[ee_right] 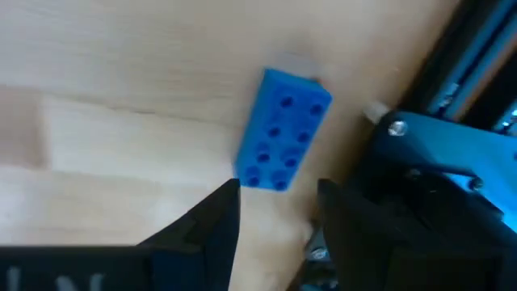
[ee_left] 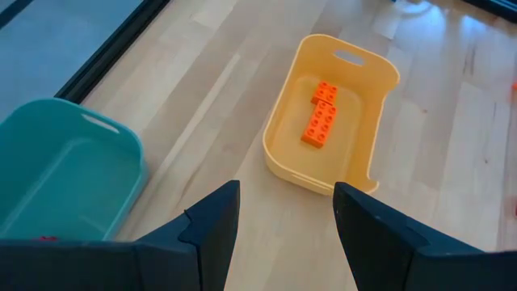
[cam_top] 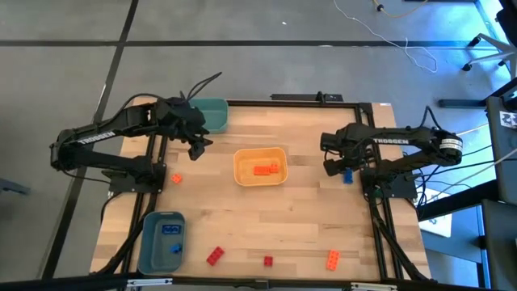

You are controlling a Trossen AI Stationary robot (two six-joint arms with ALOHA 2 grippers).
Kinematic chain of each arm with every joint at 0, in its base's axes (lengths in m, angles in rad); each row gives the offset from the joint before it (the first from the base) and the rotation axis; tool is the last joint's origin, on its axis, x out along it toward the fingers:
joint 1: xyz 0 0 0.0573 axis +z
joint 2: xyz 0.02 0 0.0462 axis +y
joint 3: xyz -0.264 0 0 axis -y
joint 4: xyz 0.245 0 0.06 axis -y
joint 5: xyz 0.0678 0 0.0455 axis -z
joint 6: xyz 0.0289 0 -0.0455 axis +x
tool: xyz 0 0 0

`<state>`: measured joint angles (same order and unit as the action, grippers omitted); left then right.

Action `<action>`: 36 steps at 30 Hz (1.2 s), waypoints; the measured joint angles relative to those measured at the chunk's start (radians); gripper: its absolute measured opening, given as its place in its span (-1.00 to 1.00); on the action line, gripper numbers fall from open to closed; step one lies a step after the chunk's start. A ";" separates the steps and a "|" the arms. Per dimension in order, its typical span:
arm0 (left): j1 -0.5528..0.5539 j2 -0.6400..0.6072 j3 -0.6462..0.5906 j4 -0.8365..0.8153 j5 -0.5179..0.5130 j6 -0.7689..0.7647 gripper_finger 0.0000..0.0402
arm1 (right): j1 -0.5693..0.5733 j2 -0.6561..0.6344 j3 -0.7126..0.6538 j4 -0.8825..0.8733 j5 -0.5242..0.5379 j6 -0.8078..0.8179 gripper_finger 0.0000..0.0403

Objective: Sort & place blocks by color
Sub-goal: Put the blue 8 stud game piece into the blue bin

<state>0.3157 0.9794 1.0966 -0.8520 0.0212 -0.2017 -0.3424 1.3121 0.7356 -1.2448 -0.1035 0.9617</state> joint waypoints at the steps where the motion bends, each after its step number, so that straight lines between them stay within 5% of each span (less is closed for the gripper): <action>1: 0.000 0.000 0.000 0.000 0.000 0.000 -0.04 | -0.001 0.000 -0.017 0.009 0.005 0.003 -0.18; 12: 0.000 0.000 0.000 0.001 -0.001 -0.004 -0.04 | -0.002 0.001 -0.058 0.060 0.020 -0.156 -0.18; 36: 0.000 0.000 0.000 0.000 -0.001 -0.005 -0.04 | -0.023 0.002 -0.058 0.082 0.014 -0.094 -0.17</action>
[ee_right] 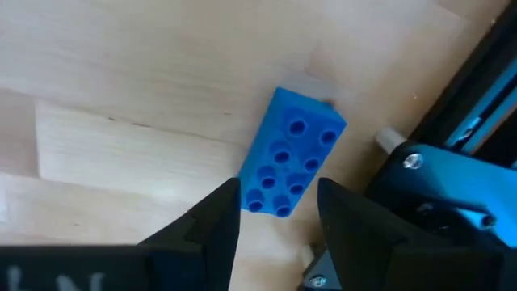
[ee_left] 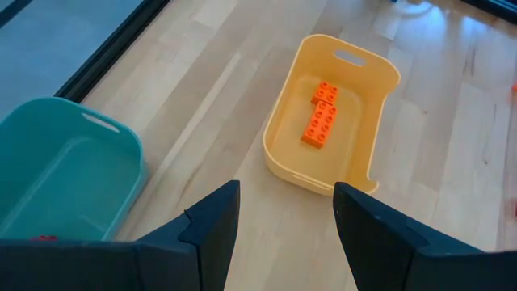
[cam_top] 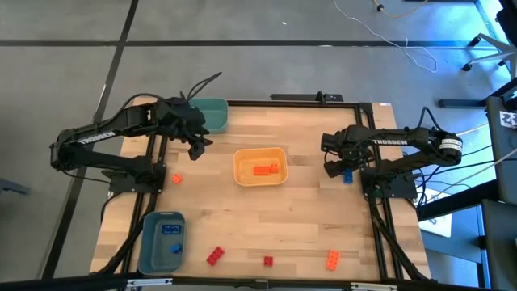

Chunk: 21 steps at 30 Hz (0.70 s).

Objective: Sort & place blocks by color
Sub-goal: Put the blue 8 stud game piece into the blue bin

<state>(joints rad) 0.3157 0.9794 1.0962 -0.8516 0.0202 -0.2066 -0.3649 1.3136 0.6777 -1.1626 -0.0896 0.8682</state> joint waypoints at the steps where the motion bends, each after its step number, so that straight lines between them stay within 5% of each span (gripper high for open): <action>1: 0.000 0.000 0.000 0.000 0.000 0.000 -0.04 | 0.000 0.000 0.000 0.005 -0.002 0.013 -0.17; 21: 0.000 0.000 0.000 -0.002 0.000 0.007 -0.04 | 0.001 -0.003 -0.126 0.116 0.040 0.071 -0.17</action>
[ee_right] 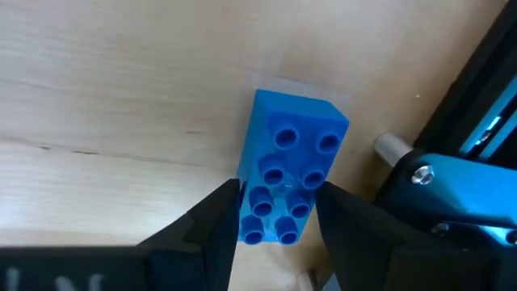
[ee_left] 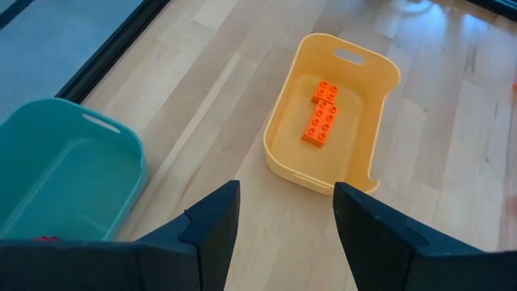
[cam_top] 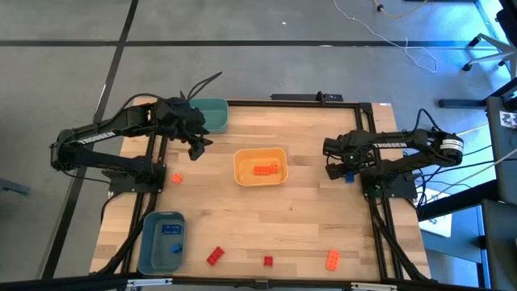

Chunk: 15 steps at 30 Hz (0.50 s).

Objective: Sort & place blocks by color
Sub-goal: Put the blue 8 stud game piece into the blue bin

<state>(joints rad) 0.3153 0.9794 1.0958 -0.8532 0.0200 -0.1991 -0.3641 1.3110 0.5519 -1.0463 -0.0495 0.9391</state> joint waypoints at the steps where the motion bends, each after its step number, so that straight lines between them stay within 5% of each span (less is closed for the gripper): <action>1: 0.000 0.000 0.000 0.000 0.000 0.000 -0.04 | 0.000 0.000 -0.004 0.005 0.002 -0.001 -0.17; 15: 0.000 0.000 0.000 0.000 0.000 0.000 -0.04 | 0.000 -0.001 -0.012 0.016 -0.006 -0.022 -0.21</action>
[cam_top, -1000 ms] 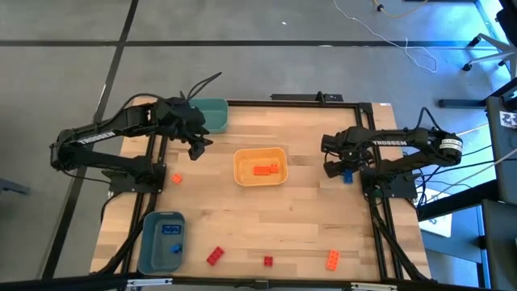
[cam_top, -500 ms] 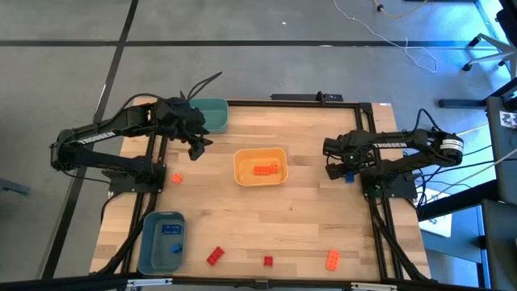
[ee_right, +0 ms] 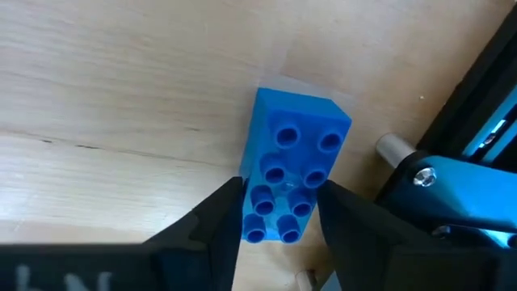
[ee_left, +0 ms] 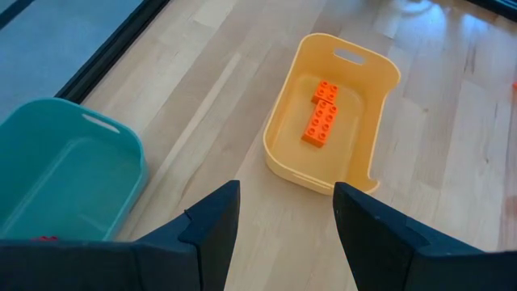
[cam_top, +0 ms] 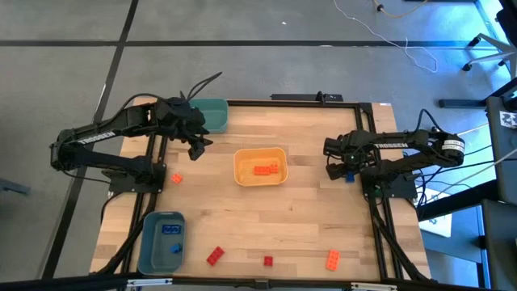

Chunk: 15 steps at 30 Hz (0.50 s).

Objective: Sort & place blocks by color
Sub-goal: Put the blue 8 stud game piece into the blue bin

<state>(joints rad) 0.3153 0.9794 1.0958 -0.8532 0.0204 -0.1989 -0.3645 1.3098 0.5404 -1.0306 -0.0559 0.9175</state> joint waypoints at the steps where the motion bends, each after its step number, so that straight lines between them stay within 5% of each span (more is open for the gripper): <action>1: 0.000 0.000 0.000 0.000 0.000 0.000 -0.04 | 0.000 0.000 0.000 0.001 -0.006 -0.002 -0.23; 15: 0.000 0.000 0.000 0.000 0.000 0.000 -0.04 | 0.006 0.001 0.040 0.168 -0.128 -0.007 -0.36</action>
<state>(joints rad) 0.3153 0.9794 1.0958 -0.8532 0.0204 -0.1986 -0.3588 1.3106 0.5804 -0.8623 -0.1835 0.9104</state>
